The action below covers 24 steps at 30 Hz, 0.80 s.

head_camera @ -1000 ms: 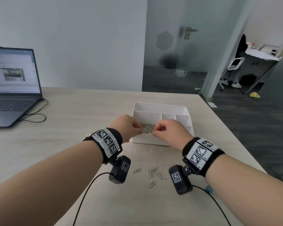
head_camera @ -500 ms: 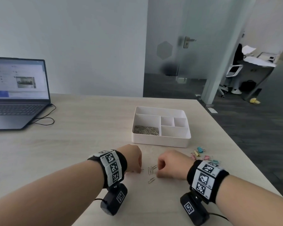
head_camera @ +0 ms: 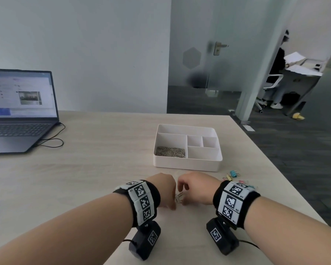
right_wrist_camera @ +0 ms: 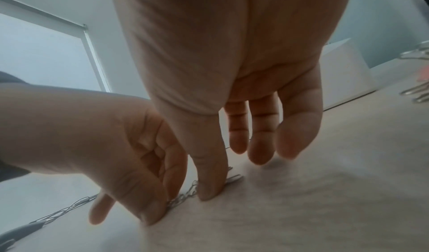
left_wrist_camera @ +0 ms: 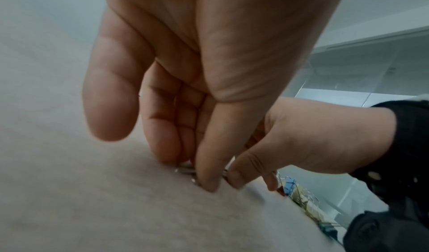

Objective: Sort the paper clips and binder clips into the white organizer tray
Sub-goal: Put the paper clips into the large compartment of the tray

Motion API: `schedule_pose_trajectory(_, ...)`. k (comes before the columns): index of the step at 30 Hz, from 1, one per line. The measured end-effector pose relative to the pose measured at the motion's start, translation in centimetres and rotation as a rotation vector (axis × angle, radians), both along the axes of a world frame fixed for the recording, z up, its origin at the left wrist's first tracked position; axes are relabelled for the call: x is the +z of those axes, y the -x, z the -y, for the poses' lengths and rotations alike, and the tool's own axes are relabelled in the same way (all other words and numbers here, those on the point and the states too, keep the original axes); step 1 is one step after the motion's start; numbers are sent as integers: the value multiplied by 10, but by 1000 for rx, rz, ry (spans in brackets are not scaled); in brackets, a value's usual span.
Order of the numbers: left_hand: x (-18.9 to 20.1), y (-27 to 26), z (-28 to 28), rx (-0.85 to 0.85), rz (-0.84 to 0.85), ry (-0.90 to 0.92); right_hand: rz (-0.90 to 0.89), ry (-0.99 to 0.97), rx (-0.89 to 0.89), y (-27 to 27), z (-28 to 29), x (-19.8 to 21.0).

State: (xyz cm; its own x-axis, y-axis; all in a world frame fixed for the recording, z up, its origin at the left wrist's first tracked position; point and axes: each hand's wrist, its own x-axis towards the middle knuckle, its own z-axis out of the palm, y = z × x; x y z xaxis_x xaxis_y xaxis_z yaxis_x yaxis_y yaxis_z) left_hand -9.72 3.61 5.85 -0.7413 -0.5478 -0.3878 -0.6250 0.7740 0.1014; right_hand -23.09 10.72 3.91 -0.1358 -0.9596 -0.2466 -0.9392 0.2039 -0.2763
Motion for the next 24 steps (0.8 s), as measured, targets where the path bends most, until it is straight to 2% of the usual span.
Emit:
schedule_pose_trajectory(6,6,-8,17,64,50,-66,45,0,21,1,-2,0)
schedule_pose_trajectory(14,-3,-11,34,235,-103,-140,73,-14,19,-1,-4,2)
schedule_pose_trajectory(20,-2,2,21,199,-130,-185,96,-12,-18,0,-7,-1)
schedule_pose_trajectory(24,-3,8,13,139,-108,-150,121,-8,-51,0,-7,-2)
